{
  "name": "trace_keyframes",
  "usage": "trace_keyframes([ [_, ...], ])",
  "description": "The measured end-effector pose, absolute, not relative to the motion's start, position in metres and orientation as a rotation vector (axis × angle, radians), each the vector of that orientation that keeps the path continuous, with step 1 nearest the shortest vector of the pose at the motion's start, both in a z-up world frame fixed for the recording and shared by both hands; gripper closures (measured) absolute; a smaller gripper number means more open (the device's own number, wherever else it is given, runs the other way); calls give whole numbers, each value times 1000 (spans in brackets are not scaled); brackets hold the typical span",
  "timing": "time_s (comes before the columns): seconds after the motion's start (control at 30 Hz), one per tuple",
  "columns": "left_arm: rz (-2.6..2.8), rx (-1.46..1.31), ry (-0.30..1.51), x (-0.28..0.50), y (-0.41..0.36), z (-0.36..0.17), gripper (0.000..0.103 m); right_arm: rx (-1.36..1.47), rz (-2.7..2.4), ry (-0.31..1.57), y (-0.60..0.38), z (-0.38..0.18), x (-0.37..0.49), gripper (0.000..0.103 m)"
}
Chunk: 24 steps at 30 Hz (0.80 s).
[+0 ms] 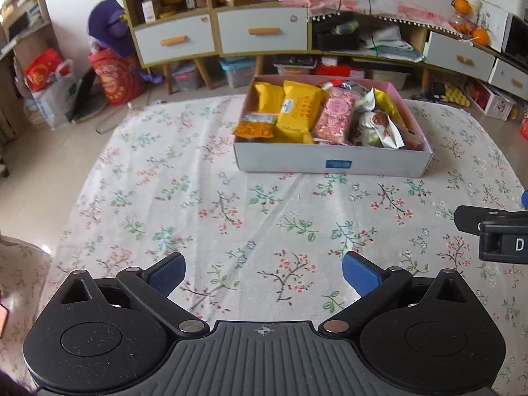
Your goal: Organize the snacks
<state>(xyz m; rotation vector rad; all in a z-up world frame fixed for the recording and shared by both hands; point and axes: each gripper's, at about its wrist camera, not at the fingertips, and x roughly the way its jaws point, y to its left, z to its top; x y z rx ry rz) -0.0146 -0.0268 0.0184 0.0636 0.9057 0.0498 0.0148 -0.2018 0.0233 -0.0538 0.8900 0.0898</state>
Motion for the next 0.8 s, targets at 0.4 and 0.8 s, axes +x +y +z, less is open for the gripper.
trace_keyframes([
  [0.4, 65, 32, 899, -17, -28, 22, 1, -81, 90, 876, -197, 24, 12, 0],
  [0.8, 55, 23, 905, -18, -30, 22, 1, -57, 105, 902, -195, 24, 12, 0],
])
